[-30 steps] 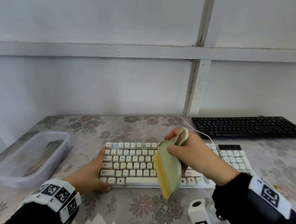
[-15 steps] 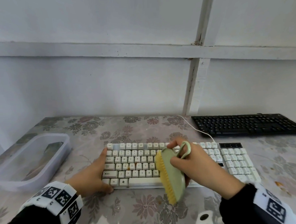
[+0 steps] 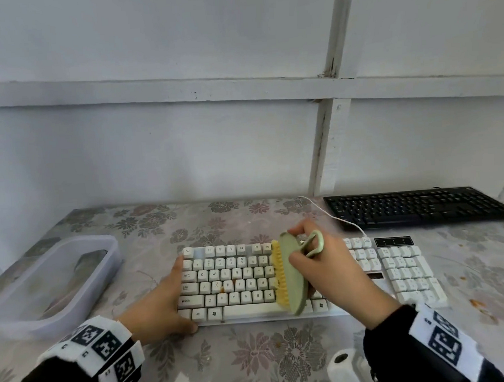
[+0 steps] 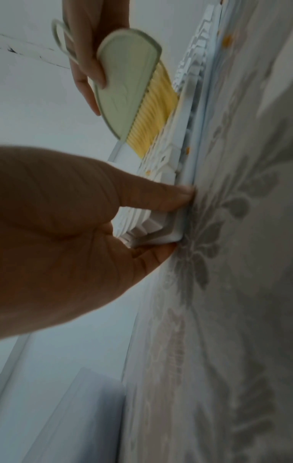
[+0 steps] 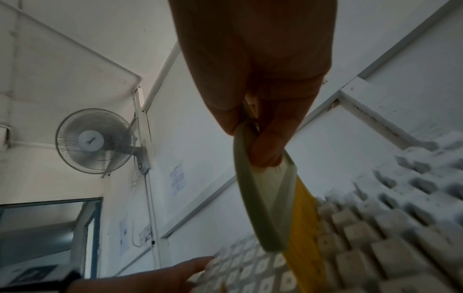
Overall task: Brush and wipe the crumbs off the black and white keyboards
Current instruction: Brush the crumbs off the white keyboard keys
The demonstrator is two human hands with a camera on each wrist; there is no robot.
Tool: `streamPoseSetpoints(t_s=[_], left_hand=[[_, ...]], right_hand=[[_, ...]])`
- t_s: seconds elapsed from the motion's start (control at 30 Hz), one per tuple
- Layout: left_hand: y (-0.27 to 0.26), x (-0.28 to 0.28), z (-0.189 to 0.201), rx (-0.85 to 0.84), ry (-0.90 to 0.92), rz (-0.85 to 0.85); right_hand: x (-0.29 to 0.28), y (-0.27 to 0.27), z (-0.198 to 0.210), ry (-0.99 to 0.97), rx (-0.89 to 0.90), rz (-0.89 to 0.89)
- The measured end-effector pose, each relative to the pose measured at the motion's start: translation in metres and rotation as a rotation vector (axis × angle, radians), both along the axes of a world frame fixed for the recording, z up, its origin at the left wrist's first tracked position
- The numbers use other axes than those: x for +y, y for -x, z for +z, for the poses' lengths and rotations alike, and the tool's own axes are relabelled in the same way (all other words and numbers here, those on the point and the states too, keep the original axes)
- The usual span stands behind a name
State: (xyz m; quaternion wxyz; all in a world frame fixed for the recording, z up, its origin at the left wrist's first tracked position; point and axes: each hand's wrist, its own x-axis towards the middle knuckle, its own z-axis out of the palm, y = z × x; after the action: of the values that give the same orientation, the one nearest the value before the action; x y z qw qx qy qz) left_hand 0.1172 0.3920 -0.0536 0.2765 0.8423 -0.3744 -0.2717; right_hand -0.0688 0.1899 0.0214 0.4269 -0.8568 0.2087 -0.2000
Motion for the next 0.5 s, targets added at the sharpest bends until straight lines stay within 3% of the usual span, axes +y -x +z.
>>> streamPoseSetpoints(t_s=[0.17,0.37,0.5], left_hand=[[-0.002,0.001,-0.004,-0.016,-0.001,-0.001],[-0.002,0.0,-0.005,-0.037,-0.009,0.008],[-0.002,-0.001,-0.005,-0.055,-0.021,0.017]], right_hand=[[0.001,0.011,0.011,-0.003,0.146,0.062],[0.0,-0.007,0.03,0.016,-0.074,-0.063],[0.008,-0.022,0.022,0.074,-0.114,-0.051]])
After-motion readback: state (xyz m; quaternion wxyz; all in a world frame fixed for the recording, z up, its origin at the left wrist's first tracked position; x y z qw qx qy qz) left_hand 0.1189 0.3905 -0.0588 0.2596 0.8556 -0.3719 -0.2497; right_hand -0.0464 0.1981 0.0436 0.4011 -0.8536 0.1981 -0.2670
